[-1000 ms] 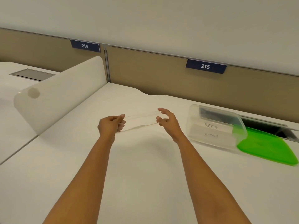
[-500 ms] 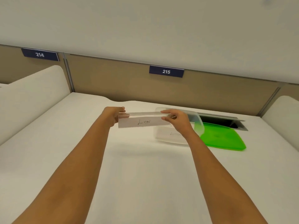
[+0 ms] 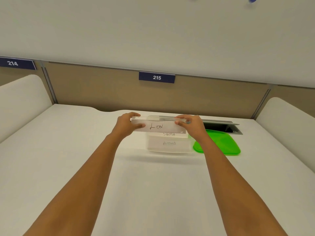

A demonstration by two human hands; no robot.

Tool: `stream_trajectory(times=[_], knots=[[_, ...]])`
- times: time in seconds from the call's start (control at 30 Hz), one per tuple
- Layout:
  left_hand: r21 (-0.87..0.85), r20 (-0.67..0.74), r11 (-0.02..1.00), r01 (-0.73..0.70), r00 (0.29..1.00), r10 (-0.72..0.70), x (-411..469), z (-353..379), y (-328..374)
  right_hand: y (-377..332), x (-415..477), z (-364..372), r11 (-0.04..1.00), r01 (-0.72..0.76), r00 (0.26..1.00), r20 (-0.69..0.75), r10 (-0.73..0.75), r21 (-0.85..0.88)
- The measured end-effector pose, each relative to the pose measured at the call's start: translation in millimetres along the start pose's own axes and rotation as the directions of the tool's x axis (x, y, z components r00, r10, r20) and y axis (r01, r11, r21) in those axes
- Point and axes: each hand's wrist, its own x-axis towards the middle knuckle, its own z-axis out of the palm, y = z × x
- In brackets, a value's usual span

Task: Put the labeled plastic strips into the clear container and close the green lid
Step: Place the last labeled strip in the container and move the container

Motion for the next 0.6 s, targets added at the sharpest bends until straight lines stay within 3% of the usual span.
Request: stream_trajectory(times=[0.27, 0.6], knots=[[0.045, -0.022, 0.997, -0.067, 0.997, 0.068, 23, 19, 15, 15, 9, -23, 0.999, -0.031, 0.999, 0.038, 0.03, 0.036], [0.078, 0.003, 0.997, -0.011, 1.0, 0.011, 52, 55, 24, 41, 32, -34, 0.996, -0.089, 0.995, 0.052, 0.089, -0.009]])
